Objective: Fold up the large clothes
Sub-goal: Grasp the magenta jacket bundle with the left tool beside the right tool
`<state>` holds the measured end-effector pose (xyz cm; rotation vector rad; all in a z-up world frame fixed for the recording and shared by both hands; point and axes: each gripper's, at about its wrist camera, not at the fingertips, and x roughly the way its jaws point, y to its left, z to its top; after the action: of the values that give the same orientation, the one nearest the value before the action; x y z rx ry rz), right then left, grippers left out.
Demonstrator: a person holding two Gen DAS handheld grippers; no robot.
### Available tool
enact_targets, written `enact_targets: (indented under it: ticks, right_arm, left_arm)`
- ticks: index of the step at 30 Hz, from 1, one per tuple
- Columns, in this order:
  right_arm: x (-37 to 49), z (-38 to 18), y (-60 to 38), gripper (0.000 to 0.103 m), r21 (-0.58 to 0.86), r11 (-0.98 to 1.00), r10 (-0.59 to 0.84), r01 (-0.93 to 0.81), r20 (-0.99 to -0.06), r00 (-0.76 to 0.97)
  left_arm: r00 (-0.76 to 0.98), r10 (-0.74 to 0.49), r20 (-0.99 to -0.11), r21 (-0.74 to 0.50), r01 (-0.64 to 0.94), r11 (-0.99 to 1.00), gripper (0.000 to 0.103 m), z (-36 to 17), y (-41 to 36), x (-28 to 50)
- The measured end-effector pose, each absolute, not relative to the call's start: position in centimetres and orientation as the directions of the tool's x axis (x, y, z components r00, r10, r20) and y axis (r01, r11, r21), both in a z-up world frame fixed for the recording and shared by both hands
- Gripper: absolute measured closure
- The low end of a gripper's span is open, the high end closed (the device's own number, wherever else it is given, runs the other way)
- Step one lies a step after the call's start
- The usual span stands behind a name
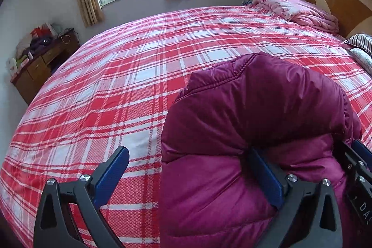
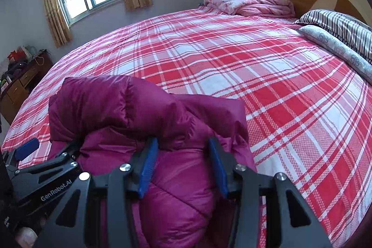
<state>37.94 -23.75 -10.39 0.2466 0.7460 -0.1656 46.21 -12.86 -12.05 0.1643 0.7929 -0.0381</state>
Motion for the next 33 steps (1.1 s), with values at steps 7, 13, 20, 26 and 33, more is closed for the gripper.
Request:
enact_targets:
  ticks: [7, 13, 20, 26, 33]
  right_arm:
    - [38.3, -11.1, -24.0, 0.055, 0.173, 0.954, -0.052, 0.243, -0.704, 0.708]
    - [38.5, -11.4, -24.1, 0.054, 0.166, 0.955, -0.057, 0.247, -0.713, 0.699]
    - [38.7, -11.7, -23.9, 0.054, 0.156, 0.955, -0.064, 0.251, -0.720, 0.691]
    - [39.0, -11.9, -23.7, 0.053, 0.140, 0.957, -0.075, 0.254, -0.728, 0.682]
    - [39.1, -12.0, -23.7, 0.053, 0.130, 0.958, -0.082, 0.256, -0.730, 0.679]
  left_arm:
    - [0.688, 0.026, -0.725, 0.127, 0.096, 0.987, 0.001, -12.6, -13.2, 46.5]
    - [0.681, 0.022, -0.732, 0.119, 0.095, 0.988, 0.001, -12.8, -13.2, 46.6]
    - [0.677, 0.020, -0.736, 0.115, 0.096, 0.989, 0.001, -13.0, -13.1, 46.7]
    - [0.673, 0.014, -0.740, 0.106, 0.096, 0.990, 0.001, -13.2, -13.0, 46.8]
    - [0.668, 0.006, -0.744, 0.096, 0.098, 0.991, 0.001, -13.3, -12.8, 46.9]
